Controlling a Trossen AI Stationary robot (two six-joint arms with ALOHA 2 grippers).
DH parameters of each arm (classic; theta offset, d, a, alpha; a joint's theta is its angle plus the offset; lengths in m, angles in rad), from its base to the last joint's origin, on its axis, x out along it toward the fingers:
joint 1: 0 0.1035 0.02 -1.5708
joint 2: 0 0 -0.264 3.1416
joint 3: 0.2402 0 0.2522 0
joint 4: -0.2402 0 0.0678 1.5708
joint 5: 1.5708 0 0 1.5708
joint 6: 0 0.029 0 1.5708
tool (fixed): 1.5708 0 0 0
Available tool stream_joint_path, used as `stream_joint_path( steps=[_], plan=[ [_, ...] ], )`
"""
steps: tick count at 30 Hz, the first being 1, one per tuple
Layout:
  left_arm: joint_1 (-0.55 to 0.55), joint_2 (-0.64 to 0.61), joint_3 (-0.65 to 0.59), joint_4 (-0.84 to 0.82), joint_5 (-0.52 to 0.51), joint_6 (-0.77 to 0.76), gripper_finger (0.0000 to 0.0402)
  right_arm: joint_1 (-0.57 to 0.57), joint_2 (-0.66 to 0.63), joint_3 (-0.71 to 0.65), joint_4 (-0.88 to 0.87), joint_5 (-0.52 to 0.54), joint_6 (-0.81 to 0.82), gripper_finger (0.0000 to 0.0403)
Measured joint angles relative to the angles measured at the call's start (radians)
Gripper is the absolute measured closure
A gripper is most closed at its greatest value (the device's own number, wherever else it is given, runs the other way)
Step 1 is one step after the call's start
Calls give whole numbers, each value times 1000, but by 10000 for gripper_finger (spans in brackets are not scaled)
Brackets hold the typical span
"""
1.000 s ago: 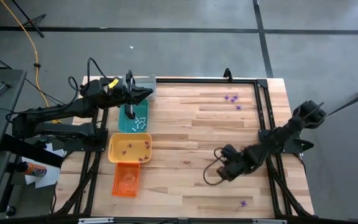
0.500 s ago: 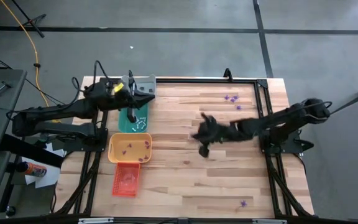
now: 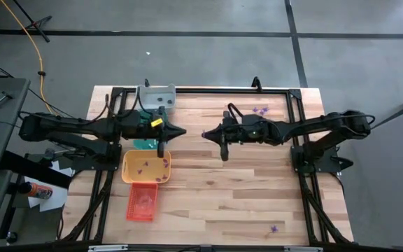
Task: Sort Halloween decoration
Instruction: Put the purple spider toy in the orange bin
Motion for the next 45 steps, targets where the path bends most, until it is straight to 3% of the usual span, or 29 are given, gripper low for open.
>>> stream_joint_path(
  steps=[7,28,35,45],
  plan=[
    [4,43,0,90,-1,0,402,0,0,0,0,-53,-1,403],
    [72,38,0,92,-2,-1,401,0,0,0,0,-81,-86,403],
    [81,38,0,92,-35,-57,401,11,6,0,-1,-180,-107,403],
    [81,38,0,92,-49,-70,401,151,167,22,88,-217,-59,403]
  ],
)
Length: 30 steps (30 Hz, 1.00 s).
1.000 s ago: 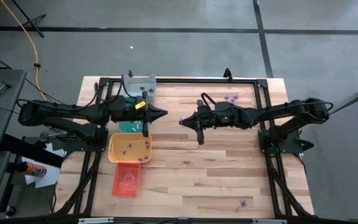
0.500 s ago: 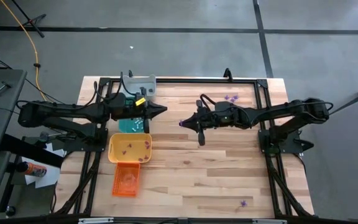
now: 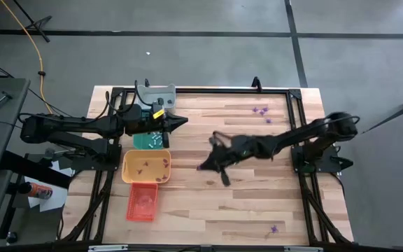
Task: Sort Halloween decoration
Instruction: Put the purple spider toy in the orange bin
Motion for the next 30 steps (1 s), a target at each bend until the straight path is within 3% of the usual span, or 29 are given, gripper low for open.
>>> stream_joint_path(
  steps=[7,13,30],
  plan=[
    [-2,0,0,4,5,-1,402,126,249,222,2,96,54,403],
    [-13,0,0,9,5,0,401,177,481,478,0,98,57,403],
    [-14,0,0,13,6,0,402,180,1004,1153,-64,104,65,403]
  ],
)
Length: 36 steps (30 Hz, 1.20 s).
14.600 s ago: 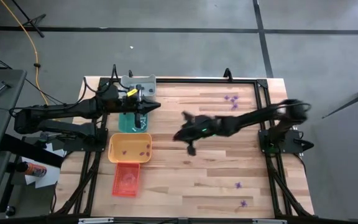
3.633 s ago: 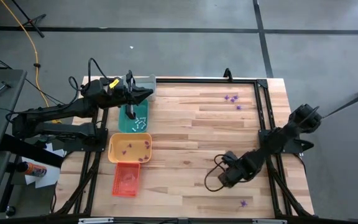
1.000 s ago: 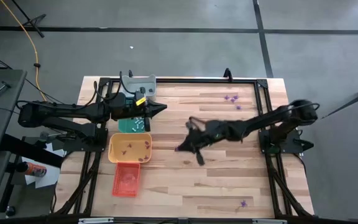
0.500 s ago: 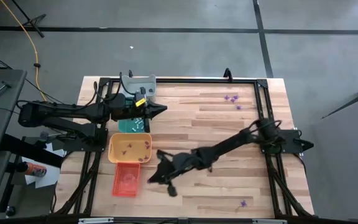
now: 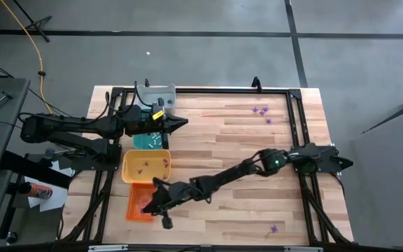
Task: Sort Halloween decoration
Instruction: Put the purple spider toy in the orange bin
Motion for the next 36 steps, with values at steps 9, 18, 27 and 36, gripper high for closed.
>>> stream_joint_path(
  steps=[9,18,27,36],
  plan=[
    [0,0,0,-4,1,0,402,-20,45,84,-150,71,49,358],
    [0,0,0,-5,1,1,401,-35,35,84,-193,64,45,215],
    [0,0,0,-5,1,26,402,-61,-148,84,-729,-2,-128,183],
    [0,-3,0,4,1,9,401,-54,-307,83,-1545,-14,-244,183]
  ],
)
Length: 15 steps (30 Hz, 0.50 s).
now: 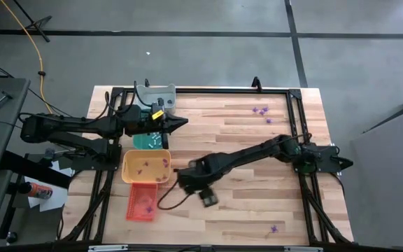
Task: Sort Halloween decoration
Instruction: Put the purple spider toy in the orange bin
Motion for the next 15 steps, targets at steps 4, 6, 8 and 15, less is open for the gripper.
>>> stream_joint_path(
  steps=[4,6,8,15],
  plan=[
    [0,-1,0,15,0,-9,402,6,-34,-1,-215,-58,-17,183],
    [0,-1,0,24,0,-9,401,27,-70,-33,-242,-119,-27,183],
    [0,-1,0,24,0,-12,401,50,-144,-144,-219,-175,-27,183],
    [0,-1,0,24,0,-17,402,185,-632,-850,132,-274,401,183]
  ],
)
